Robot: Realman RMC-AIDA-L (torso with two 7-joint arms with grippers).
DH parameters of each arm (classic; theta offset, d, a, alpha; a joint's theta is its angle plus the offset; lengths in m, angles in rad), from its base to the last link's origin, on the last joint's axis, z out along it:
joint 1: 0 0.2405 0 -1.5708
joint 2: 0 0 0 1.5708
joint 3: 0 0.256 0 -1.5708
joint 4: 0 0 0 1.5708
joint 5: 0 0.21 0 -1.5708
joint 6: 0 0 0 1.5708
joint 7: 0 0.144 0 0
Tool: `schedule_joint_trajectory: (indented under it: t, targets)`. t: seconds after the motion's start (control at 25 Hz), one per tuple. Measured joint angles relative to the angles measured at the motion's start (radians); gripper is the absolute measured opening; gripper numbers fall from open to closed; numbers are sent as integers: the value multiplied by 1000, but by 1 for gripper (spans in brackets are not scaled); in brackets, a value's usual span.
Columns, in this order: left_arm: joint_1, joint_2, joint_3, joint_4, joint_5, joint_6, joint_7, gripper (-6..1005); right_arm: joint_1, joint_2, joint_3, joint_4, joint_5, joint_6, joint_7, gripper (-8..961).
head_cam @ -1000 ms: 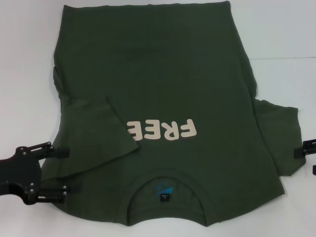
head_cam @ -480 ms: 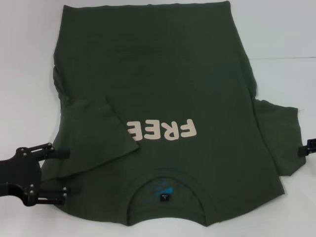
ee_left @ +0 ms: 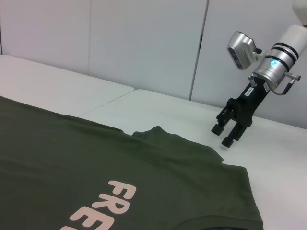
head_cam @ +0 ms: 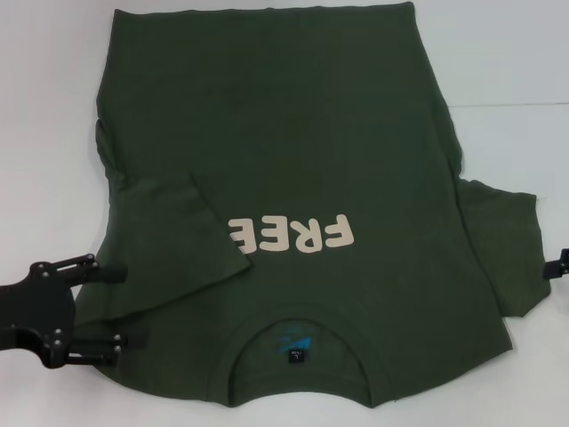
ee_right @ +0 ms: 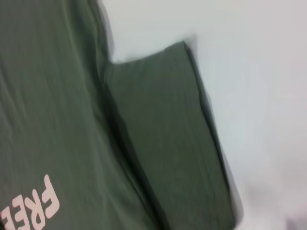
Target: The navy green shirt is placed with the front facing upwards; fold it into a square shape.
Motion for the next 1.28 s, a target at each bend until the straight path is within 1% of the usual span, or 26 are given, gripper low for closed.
schedule_joint_trajectory:
  t: [0.36, 0.68, 1.04, 1.28]
  targets:
    - [-2, 0, 0, 9, 0, 13, -7, 937, 6, 5, 25, 26, 3, 10, 5, 797]
    - [-2, 1, -3, 12, 0, 13, -7, 938, 15, 10, 27, 32, 26, 27, 0, 797]
    - [-7, 2, 0, 12, 0, 13, -8, 938, 12, 10, 16, 41, 39, 41, -6, 798]
    - [-8, 2, 0, 11, -1, 13, -8, 937, 6, 6, 6, 41, 36, 50, -7, 798]
